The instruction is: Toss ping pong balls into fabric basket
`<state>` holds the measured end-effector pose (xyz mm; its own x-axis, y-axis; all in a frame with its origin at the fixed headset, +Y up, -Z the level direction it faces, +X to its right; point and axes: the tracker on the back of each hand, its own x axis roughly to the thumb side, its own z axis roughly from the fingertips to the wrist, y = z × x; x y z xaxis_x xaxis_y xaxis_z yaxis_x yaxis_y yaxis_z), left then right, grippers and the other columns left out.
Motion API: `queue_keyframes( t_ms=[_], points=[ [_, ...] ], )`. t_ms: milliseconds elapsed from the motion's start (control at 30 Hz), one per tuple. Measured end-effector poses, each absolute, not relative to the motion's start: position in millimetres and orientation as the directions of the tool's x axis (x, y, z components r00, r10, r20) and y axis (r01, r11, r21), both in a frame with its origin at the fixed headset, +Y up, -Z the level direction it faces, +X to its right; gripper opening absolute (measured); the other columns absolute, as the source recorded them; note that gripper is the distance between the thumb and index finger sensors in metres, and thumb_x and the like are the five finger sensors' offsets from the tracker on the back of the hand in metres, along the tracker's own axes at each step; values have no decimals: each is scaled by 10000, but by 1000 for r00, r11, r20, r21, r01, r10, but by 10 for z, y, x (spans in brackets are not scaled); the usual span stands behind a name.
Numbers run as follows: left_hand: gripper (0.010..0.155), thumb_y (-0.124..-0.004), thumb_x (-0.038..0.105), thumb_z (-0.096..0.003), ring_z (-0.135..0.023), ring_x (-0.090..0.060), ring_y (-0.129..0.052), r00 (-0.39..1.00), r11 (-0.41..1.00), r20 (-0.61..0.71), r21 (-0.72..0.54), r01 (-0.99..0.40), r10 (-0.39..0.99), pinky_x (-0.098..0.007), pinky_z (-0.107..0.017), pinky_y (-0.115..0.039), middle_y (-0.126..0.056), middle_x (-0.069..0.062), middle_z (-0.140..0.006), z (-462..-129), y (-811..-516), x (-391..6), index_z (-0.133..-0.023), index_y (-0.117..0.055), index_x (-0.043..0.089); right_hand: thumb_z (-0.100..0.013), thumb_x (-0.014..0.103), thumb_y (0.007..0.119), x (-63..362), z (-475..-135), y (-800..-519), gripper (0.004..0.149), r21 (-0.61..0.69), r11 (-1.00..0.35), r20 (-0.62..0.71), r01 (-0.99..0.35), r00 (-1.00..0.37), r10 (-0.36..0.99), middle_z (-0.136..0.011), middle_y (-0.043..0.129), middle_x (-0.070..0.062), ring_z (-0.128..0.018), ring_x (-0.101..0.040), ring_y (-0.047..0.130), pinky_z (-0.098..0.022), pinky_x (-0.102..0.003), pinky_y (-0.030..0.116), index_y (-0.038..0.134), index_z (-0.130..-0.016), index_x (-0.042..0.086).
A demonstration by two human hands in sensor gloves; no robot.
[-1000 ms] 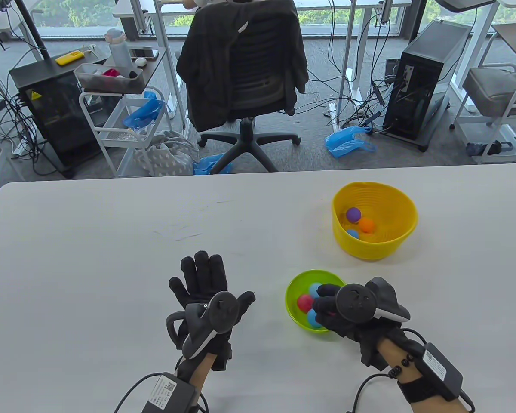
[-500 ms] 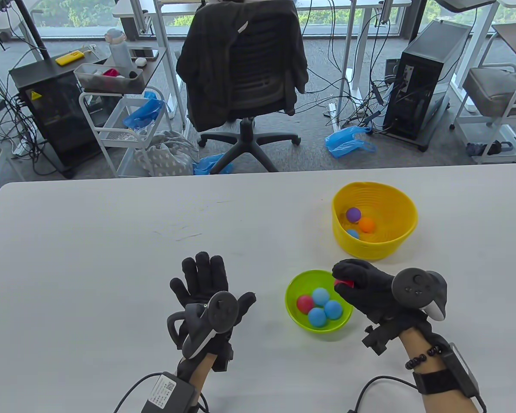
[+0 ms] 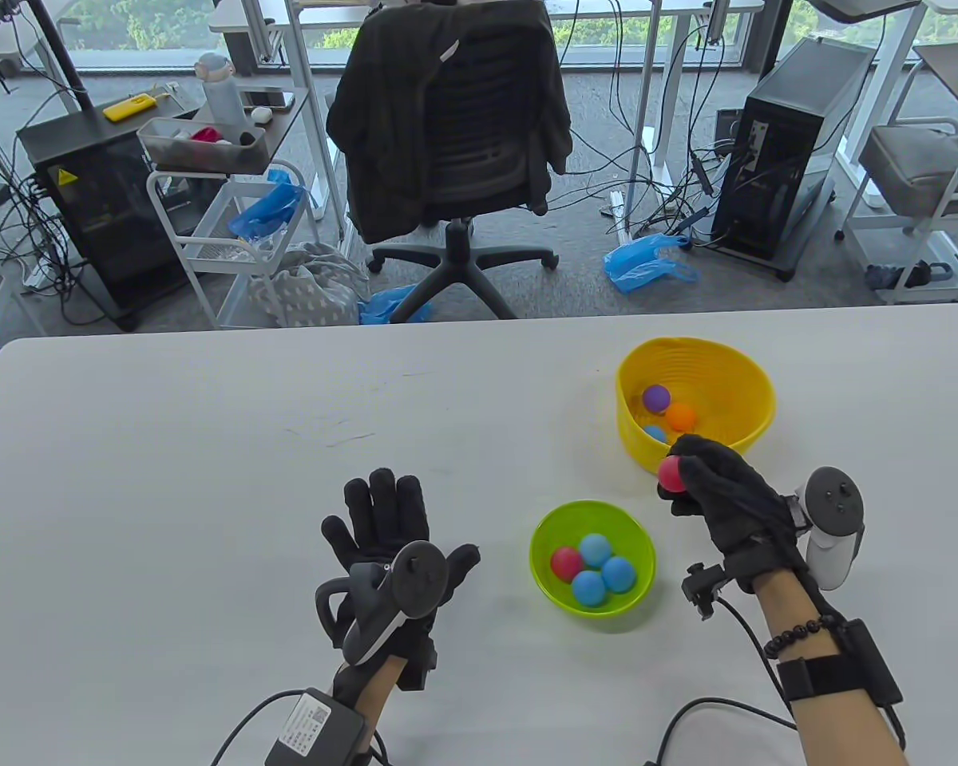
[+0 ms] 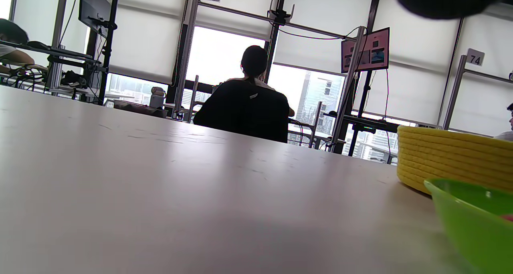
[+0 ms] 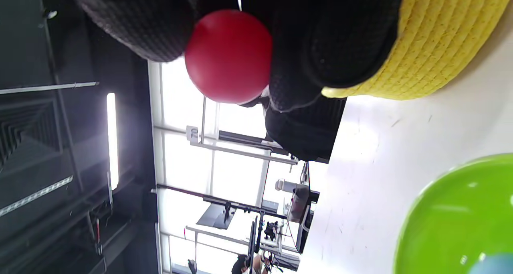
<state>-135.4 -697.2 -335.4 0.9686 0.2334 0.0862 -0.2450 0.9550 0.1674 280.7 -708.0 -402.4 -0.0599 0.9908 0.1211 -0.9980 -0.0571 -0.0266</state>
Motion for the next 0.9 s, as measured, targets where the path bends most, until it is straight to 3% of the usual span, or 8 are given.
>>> queue_keyframes(
  t_ms=[100,167,267,333,433,600,667,900],
  points=[
    [1024,-712,670,-431,-1123,-476,-70,970,957,86,165,-240,228,-778,-738,-140,-82,-158,-1237,-3356,-6976,-1346,-1160,-239,128,-592,425,770,2898,-4125,-7155,608,-80,14,62,-997,10,998,-1056,662,-226,-762,-337,957,-562,-433,887,572,-1081,123],
    [1023,-712,671,-431,-1123,-476,-71,971,958,84,165,-234,222,-777,-738,-140,-83,-157,-1236,-3359,-6978,-1341,-1160,-240,129,-626,445,680,2944,-4205,-7213,736,-25,76,8,-997,76,997,-1112,478,-312,-910,-420,799,-671,-504,774,326,-1144,60],
    [1024,-711,672,-432,-1123,-475,-72,974,960,80,166,-224,213,-778,-737,-142,-84,-157,-1237,-3360,-6976,-1338,-1160,-239,128,-652,470,598,2993,-4247,-7269,841,32,202,-14,-979,202,979,-1102,241,-402,-1010,-476,588,-739,-539,629,67,-1112,6],
    [1024,-711,672,-432,-1123,-476,-72,974,960,75,168,-223,213,-778,-737,-142,-82,-159,-1237,-3360,-6973,-1342,-1160,-239,128,-657,472,569,3028,-4247,-7267,860,28,215,-10,-976,214,977,-1079,188,-432,-1022,-488,536,-745,-546,601,11,-1082,-26],
    [1025,-711,671,-433,-1123,-476,-70,974,959,69,172,-225,216,-778,-737,-140,-80,-157,-1237,-3359,-6968,-1349,-1160,-236,128,-659,467,546,3074,-4226,-7224,851,9,185,19,-983,185,983,-1063,177,-447,-1022,-488,528,-745,-544,598,9,-1071,-49],
    [1025,-709,673,-433,-1123,-477,-68,977,961,65,176,-213,204,-778,-737,-141,-81,-159,-1237,-3355,-6968,-1346,-1161,-235,128,-656,461,553,3080,-4134,-7091,782,-21,137,87,-990,135,987,-1122,257,-363,-1012,-474,589,-745,-544,610,103,-1125,26],
    [1026,-709,674,-432,-1123,-476,-68,978,962,64,178,-208,200,-779,-737,-141,-79,-158,-1237,-3354,-6966,-1341,-1161,-235,129,-655,464,558,3059,-4094,-7000,765,-41,30,132,-999,25,991,-1127,297,-348,-998,-467,625,-735,-541,635,142,-1134,37],
    [1026,-708,674,-433,-1123,-477,-69,980,962,57,186,-198,190,-779,-737,-141,-80,-159,-1237,-3346,-6963,-1341,-1161,-235,128,-630,498,626,2787,-3944,-6709,600,-129,-337,242,-933,-359,901,-1130,555,-223,-899,-453,780,-665,-551,726,519,-1116,165]
  ],
)
